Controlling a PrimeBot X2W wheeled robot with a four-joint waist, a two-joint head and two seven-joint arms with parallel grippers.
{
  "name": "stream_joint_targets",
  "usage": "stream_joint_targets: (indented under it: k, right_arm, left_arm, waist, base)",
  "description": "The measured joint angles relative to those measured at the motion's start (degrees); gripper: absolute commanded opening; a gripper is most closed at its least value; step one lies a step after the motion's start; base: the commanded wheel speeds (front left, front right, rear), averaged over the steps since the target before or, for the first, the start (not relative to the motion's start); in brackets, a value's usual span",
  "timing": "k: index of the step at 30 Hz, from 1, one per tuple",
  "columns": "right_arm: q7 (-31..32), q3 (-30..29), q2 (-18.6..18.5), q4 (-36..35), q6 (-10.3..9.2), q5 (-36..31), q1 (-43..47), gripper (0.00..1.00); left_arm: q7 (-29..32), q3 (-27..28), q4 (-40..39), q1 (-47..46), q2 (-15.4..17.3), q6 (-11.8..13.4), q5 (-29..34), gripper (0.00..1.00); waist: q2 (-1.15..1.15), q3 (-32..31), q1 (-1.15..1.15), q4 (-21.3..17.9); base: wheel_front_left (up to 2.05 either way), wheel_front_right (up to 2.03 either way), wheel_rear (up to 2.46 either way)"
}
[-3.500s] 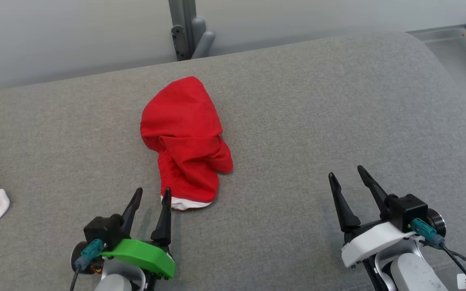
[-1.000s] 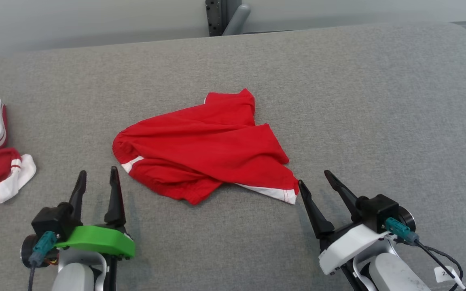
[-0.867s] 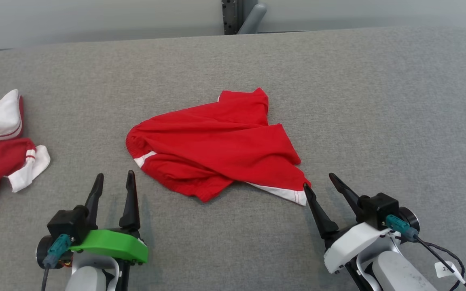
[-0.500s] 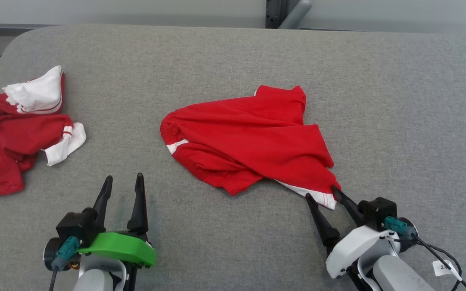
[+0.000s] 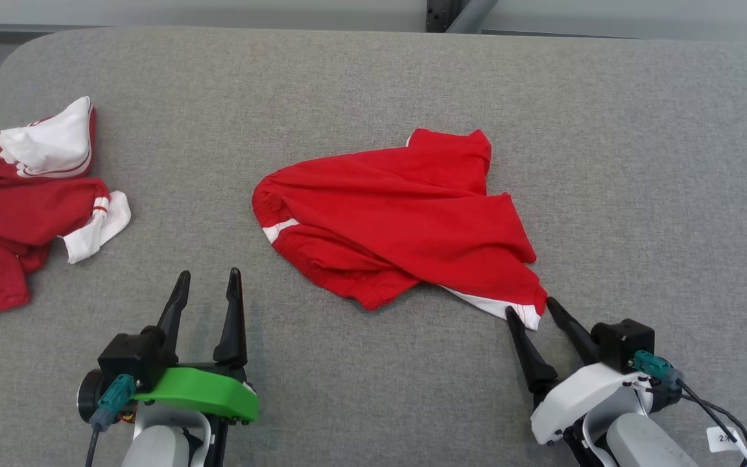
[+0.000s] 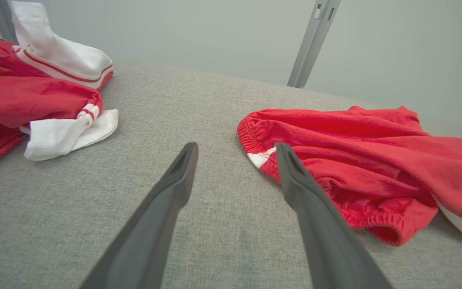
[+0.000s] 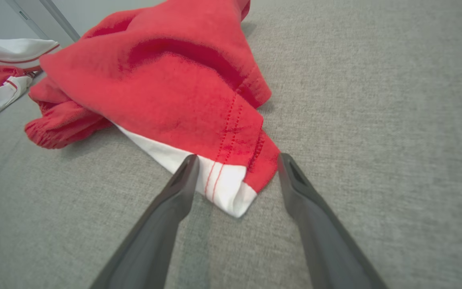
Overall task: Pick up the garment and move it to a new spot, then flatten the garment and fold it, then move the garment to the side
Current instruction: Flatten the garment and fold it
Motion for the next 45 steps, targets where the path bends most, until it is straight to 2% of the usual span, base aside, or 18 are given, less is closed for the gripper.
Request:
stream_joint_targets:
  k: [11,20,22,24,25,28,29,30,31,32,40,45]
  right_arm:
    - [-0.1,3.6,0.4,-0.3,0.00,1.3,-0.9,1.00]
    - [-0.1,2.6,0.0,-1.9,0.00,2.1,-2.2,0.99]
    - [-0.1,2.0,0.0,-2.9,0.00,2.1,-2.0,0.83]
    - [-0.1,1.5,0.0,-3.5,0.00,2.1,-1.9,0.90]
    - [-0.1,1.3,0.1,-3.8,0.00,2.1,-1.7,1.00]
    - [-0.1,0.9,0.1,-4.7,0.00,2.4,-1.0,1.00]
    - [-0.1,1.1,0.1,-4.6,0.00,2.6,-0.9,0.78]
    - [-0.1,1.4,0.0,-4.5,0.00,2.6,-0.8,0.41]
    - [-0.1,1.4,0.0,-4.6,0.00,2.6,-0.9,0.17]
    - [-0.1,1.4,0.0,-4.7,0.00,2.7,-0.9,0.00]
    - [-0.1,0.3,-0.2,-7.5,0.00,3.1,-2.4,0.00]
    - [-0.1,-1.1,-2.3,-9.1,0.00,3.1,-8.7,0.00]
  left_arm:
    - [0.0,-0.7,0.3,-0.3,0.0,0.1,0.0,1.00]
    - [0.0,-0.8,0.4,-0.2,0.0,0.1,0.0,1.00]
    - [0.0,-0.8,0.4,-0.1,0.0,0.1,0.0,1.00]
    - [0.0,-1.1,0.4,0.0,0.0,0.1,0.0,1.00]
    - [0.0,-1.2,0.5,0.0,0.0,0.1,0.0,1.00]
    - [0.0,-1.5,0.7,0.0,0.0,0.1,-0.1,1.00]
    - [0.0,-1.6,1.0,0.0,0.0,0.1,-0.1,1.00]
    - [0.0,-1.6,1.2,0.0,0.0,0.1,-0.1,1.00]
    - [0.0,-1.7,1.4,0.0,0.0,0.1,-0.1,1.00]
    - [0.0,-1.7,1.5,0.0,0.0,0.1,-0.1,1.00]
    - [0.0,-1.8,1.7,-0.1,0.0,0.1,-0.4,1.00]
    - [0.0,-2.6,1.7,-0.3,0.0,0.0,-0.4,1.00]
  waist:
    - [0.00,0.3,0.00,-0.2]
    - [0.00,0.5,0.00,0.6]
    - [0.00,0.4,0.00,0.6]
    - [0.00,0.3,0.00,0.5]
    - [0.00,0.3,0.00,0.5]
    - [0.00,0.2,0.00,0.2]
    - [0.00,0.2,0.00,0.1]
    - [0.00,0.2,0.00,0.1]
    - [0.00,0.1,0.00,0.0]
    - [0.00,0.2,0.00,-0.1]
    - [0.00,0.5,0.00,0.3]
    - [0.00,1.1,0.00,1.4]
  base:
    - [0.00,0.00,0.00]
    - [0.00,0.00,0.00]
    - [0.00,0.00,0.00]
    - [0.00,0.00,0.00]
    - [0.00,0.00,0.00]
    - [0.00,0.00,0.00]
    - [0.00,0.00,0.00]
    - [0.00,0.00,0.00]
    - [0.00,0.00,0.00]
    - [0.00,0.00,0.00]
    - [0.00,0.00,0.00]
    - [0.00,0.00,0.00]
